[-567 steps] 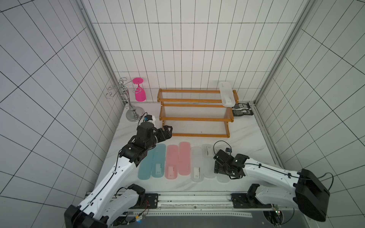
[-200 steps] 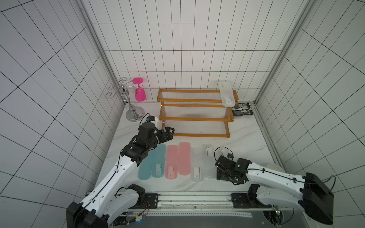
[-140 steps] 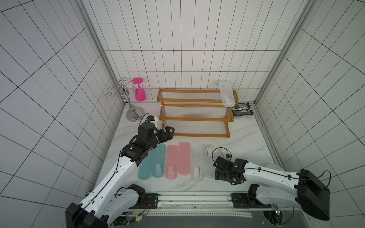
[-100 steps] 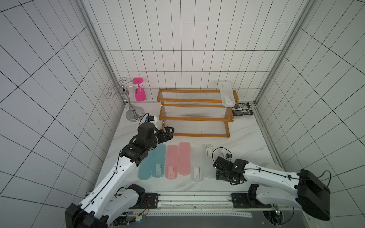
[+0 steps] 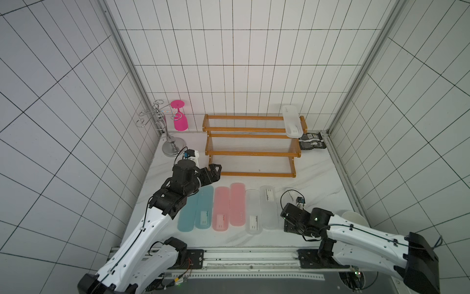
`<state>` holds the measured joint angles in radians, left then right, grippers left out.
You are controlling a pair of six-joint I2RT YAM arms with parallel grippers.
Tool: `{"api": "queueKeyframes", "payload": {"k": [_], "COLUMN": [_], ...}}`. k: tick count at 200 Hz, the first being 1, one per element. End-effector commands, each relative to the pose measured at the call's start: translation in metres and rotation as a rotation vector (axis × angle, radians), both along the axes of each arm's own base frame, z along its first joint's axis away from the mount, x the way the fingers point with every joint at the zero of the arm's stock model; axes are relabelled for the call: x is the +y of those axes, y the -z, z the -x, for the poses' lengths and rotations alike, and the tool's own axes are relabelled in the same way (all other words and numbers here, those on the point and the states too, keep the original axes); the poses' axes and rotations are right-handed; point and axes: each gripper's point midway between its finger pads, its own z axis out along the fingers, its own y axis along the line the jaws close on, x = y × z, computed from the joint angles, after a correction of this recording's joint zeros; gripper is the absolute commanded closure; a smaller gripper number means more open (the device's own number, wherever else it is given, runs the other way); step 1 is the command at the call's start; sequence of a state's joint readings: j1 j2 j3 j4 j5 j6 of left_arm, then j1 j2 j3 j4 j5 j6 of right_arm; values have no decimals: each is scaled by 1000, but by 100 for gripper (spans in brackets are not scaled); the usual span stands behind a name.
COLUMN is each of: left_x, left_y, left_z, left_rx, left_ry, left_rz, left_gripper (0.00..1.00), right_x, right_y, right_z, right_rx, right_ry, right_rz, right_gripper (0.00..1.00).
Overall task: Place the pencil cases on the shelf according to color
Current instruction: Pick up the pencil case from the center of the board.
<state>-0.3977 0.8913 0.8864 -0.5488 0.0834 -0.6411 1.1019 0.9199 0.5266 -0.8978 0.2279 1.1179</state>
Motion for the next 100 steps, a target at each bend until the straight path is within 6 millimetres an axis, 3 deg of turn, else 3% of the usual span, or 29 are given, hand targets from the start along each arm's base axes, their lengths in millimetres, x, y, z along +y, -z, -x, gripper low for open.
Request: {"api": "queueKeyframes", "payload": {"k": [1, 23, 55, 100], "left_x": [5, 6, 19, 14], "left_y": [-14, -21, -32, -45], "left_z": [0, -3, -21, -31], "left_rx": [-38, -54, -50, -52], "left_ry": [-16, -24, -60, -20], "left_rz": [-21, -6, 43, 43], "left_gripper": [2, 1, 1, 1], "right_x": [-7, 3, 41, 84], "right_y": [-32, -61, -112, -183], "right_z": [-3, -6, -15, -31], "right_rx": [-51, -84, -119, -234], "right_ry": [-28, -79, -205, -338], "right_rz": [17, -20, -52, -109], "right_gripper": [40, 40, 40, 39]}}
